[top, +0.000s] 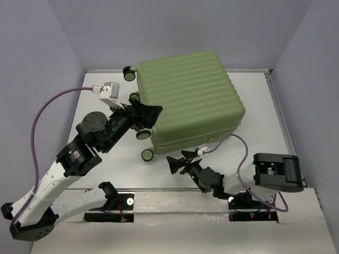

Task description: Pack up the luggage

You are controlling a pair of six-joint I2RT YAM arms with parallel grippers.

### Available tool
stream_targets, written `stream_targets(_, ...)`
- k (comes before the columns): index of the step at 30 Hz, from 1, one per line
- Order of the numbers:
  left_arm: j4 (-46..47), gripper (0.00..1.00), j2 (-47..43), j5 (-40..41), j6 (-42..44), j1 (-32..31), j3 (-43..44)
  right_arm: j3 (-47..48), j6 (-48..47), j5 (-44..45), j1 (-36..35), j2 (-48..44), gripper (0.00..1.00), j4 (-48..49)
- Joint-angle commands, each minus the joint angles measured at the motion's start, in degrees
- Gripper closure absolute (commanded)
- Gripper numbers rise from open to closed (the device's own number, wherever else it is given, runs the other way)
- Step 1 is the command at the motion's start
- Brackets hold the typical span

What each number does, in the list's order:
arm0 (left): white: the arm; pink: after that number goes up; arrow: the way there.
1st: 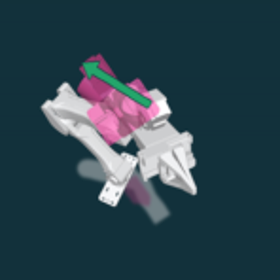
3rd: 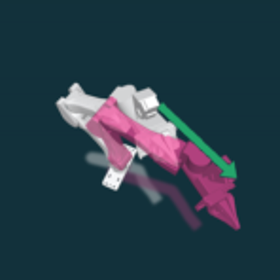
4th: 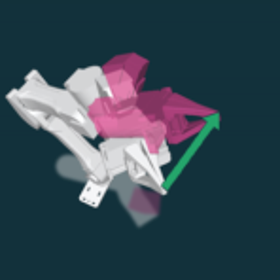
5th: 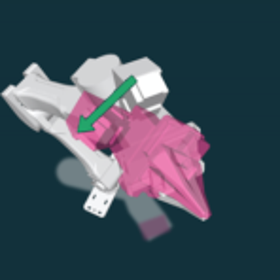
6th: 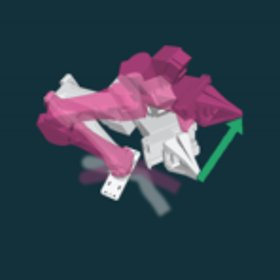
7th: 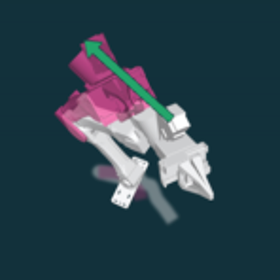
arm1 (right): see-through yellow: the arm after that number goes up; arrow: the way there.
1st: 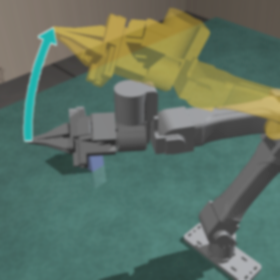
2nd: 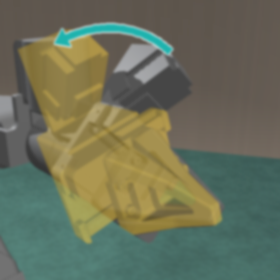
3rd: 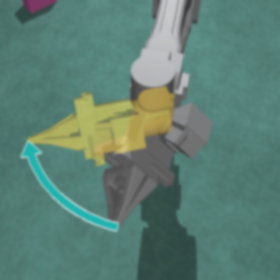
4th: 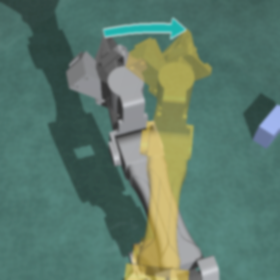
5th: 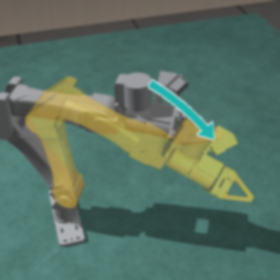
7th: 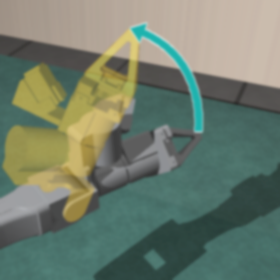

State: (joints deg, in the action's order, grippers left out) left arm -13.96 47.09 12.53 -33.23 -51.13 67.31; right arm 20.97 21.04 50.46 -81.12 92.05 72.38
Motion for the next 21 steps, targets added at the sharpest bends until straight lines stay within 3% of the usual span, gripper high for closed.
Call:
stream_targets(1, -13.55, 0.06, 1.95, 4.35, 11.43, 3.57, 1.95, -1.92, 17.83, -2.83, -0.18, -19.11, 0.07, -25.4)
stream_targets(3, -14.08, 0.06, 2.91, -0.2, 13.88, 5.93, -0.06, 1.08, 23.67, 0.15, -0.18, -27.22, 0.1, -45.29)
stream_targets(8, -12.94, 0.1, 5.02, -17.24, 17.49, 13.51, -4.28, 1.0, 27.47, -1.84, 5.44, -42.02, 0.15, -64.7)
stream_targets(9, -13.2, 0.11, 5.46, -17.63, 18.28, 13.52, -4.46, 0.04, 28.78, -2.11, 6.67, -44.04, 0.26, -68.65)
stream_targets(11, -13.9, 0.11, 6.17, -17.2, 19.34, 13.6, -4.73, -0.93, 29.06, -3.86, 9.65, -47.74, 0.38, -71.57)
stream_targets(12, -14.34, 0.1, 6.43, -14.76, 20.13, 13.69, -5.17, -1.63, 29.58, -6.57, 13.23, -51.84, 0.62, -74.98)
stream_targets(13, -14.35, 0.1, 6.43, -13.6, 20.57, 13.78, -5.52, -1.64, 29.94, -7.47, 14.84, -51.88, 0.69, -76.23)
stream_targets(16, -15.22, 0.1, 6.96, -10.43, 21.89, 14.4, -6.49, -2.25, 29.33, -9.23, 20.38, -55.04, 0.82, -78.52)
stream_targets(21, -15.84, 0.11, 6.7, -1.58, 22.69, 14.4, -6.93, 0.72, 24.41, -12.65, 29.25, -53.91, 0.87, -78.62)
